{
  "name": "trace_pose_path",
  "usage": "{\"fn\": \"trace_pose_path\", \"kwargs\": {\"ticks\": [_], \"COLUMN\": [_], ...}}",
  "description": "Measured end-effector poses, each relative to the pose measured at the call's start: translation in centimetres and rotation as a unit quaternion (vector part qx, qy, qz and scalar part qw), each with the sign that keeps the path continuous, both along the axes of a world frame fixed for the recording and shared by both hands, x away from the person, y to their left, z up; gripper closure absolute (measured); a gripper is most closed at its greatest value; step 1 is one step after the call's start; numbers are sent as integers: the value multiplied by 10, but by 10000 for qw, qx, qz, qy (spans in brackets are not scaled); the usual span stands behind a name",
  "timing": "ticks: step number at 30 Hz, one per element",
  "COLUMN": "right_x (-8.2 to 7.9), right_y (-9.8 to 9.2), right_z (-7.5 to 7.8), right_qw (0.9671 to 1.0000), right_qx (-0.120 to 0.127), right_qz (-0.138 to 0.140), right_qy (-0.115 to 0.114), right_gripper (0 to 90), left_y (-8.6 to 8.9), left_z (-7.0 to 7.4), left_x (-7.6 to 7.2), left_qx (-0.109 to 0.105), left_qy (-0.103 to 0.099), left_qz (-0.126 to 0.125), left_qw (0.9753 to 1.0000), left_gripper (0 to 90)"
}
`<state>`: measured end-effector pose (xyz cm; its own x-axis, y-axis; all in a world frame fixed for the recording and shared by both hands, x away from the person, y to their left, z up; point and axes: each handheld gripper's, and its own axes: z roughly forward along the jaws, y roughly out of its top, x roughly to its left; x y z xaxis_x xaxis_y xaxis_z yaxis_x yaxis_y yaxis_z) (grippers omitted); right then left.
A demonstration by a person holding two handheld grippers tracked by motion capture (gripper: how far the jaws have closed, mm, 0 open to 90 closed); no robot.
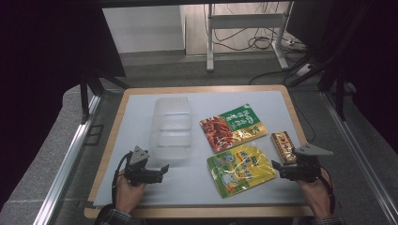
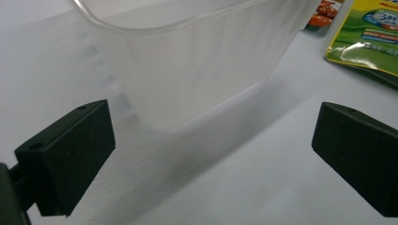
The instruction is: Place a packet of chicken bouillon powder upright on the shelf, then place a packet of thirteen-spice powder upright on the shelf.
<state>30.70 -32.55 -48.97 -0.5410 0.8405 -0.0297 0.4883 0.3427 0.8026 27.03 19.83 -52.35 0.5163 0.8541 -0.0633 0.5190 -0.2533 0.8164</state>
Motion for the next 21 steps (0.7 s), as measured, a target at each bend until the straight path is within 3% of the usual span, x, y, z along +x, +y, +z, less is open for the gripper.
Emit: {"fn": "trace_pose_path", "kwargs": {"ticks": [5, 12, 21], "right_x": [1, 1, 1], "right_y": [0, 2, 1], "right_z": [-1, -2, 0], "right_qw": [10000, 9999, 9999], "right_qx": [-55, -98, -107], "right_qz": [4, 46, 48], "right_qy": [9, 6, -46], "right_gripper": [52, 50, 48], "left_y": [0, -3, -7], "left_z": [-1, 5, 6], "left_x": [0, -5, -7], "left_qx": [-68, -70, -18], "left_qy": [6, -154, -158], "left_qz": [-65, -143, -205], "left_qw": [10000, 9998, 9997], "left_gripper": [0, 0, 0]}}
